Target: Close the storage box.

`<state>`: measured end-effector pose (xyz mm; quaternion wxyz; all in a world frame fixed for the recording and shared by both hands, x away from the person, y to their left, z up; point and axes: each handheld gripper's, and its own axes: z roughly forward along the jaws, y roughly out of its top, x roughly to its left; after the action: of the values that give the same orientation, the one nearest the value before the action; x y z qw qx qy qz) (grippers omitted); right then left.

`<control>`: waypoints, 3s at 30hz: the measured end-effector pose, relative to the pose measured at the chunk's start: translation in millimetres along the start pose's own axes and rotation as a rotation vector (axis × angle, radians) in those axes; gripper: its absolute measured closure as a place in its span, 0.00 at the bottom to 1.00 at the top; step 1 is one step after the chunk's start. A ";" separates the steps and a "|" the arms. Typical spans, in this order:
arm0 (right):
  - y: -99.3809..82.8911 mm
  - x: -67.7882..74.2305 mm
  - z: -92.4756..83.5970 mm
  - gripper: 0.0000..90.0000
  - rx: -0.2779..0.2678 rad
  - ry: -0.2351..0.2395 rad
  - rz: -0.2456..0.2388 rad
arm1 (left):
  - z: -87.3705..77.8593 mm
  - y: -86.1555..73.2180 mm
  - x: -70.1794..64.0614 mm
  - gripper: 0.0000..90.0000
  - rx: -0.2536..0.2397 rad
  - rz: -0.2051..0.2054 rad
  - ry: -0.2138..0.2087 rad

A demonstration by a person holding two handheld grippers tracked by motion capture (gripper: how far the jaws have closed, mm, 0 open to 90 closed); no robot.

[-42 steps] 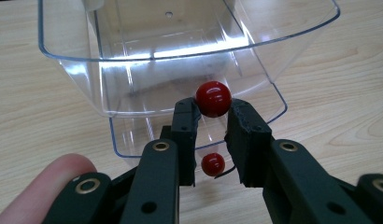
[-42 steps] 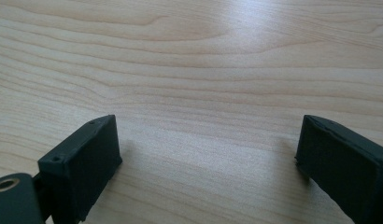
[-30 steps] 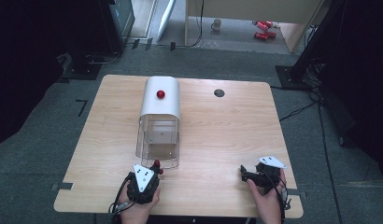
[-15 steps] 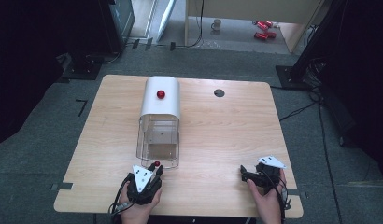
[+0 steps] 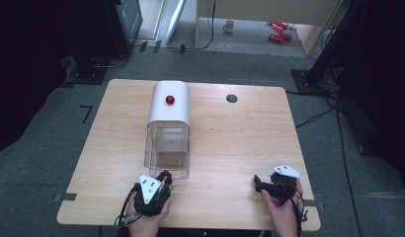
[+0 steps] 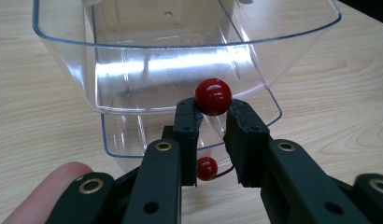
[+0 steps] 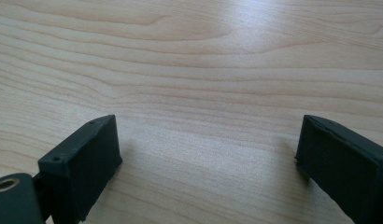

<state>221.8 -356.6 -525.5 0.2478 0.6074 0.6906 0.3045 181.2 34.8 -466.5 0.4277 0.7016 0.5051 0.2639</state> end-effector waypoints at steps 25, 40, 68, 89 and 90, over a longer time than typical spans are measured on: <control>0.0 0.0 0.0 0.07 0.000 0.000 0.000 | 0.2 4.7 0.9 0.86 -0.025 0.018 -0.015; 0.0 0.0 0.0 0.07 0.000 0.000 0.000 | -2.7 3.8 -0.9 0.80 -0.042 -0.005 -0.019; 0.0 0.1 0.0 0.07 0.001 0.003 -0.002 | -1.0 35.1 5.9 0.84 -0.095 0.004 -0.002; 0.0 0.2 0.0 0.07 0.001 0.004 -0.002 | 38.1 57.5 15.6 0.84 -0.089 0.015 0.017; 0.0 0.2 0.0 0.07 0.001 0.004 -0.002 | 40.1 58.8 16.4 0.84 -0.089 0.013 0.016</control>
<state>221.7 -356.5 -525.5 0.2466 0.6060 0.6920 0.3052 247.6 29.5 -436.4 0.4528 0.6830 0.4917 0.2945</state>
